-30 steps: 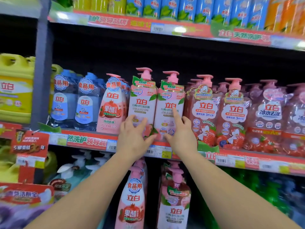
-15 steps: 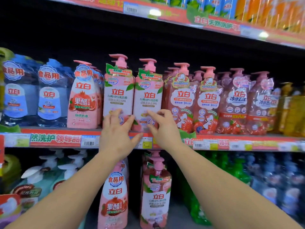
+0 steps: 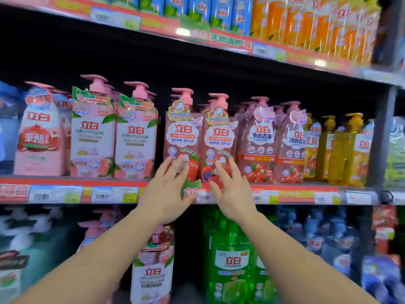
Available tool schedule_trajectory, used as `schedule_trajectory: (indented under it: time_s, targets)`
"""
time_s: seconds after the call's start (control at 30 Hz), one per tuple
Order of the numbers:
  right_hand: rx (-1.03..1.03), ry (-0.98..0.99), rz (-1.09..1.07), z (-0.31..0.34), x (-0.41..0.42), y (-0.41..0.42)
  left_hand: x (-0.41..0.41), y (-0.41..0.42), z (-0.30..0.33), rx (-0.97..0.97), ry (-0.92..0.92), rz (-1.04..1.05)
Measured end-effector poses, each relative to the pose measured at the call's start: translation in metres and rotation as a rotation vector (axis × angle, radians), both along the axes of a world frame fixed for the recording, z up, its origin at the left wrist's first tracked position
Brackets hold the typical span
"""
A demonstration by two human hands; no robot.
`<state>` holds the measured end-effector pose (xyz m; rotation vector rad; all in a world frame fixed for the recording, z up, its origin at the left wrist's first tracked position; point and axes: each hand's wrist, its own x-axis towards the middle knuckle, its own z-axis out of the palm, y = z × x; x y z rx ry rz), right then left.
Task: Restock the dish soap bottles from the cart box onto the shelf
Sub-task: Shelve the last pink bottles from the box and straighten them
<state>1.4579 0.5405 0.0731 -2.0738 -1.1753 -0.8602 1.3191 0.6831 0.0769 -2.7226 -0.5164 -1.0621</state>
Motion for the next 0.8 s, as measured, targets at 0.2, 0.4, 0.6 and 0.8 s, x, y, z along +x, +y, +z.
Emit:
schedule_trajectory:
  time_s: [0.2,0.4,0.6,0.8]
  targets:
    - [-0.032,-0.063,0.165,-0.007,0.034,-0.012,0.004,-0.02,0.0,-0.021,0.0,0.125]
    - [-0.066,-0.009,0.23,-0.006,0.05,-0.027,0.014,-0.048,0.008,-0.058,-0.056,0.21]
    - [0.212,0.069,0.053,0.007,0.095,-0.076,0.085,-0.108,0.02,-0.072,-0.273,-0.185]
    - [0.28,0.252,-0.105,0.024,0.144,-0.14,0.159,-0.142,0.045,-0.704,-0.33,-0.403]
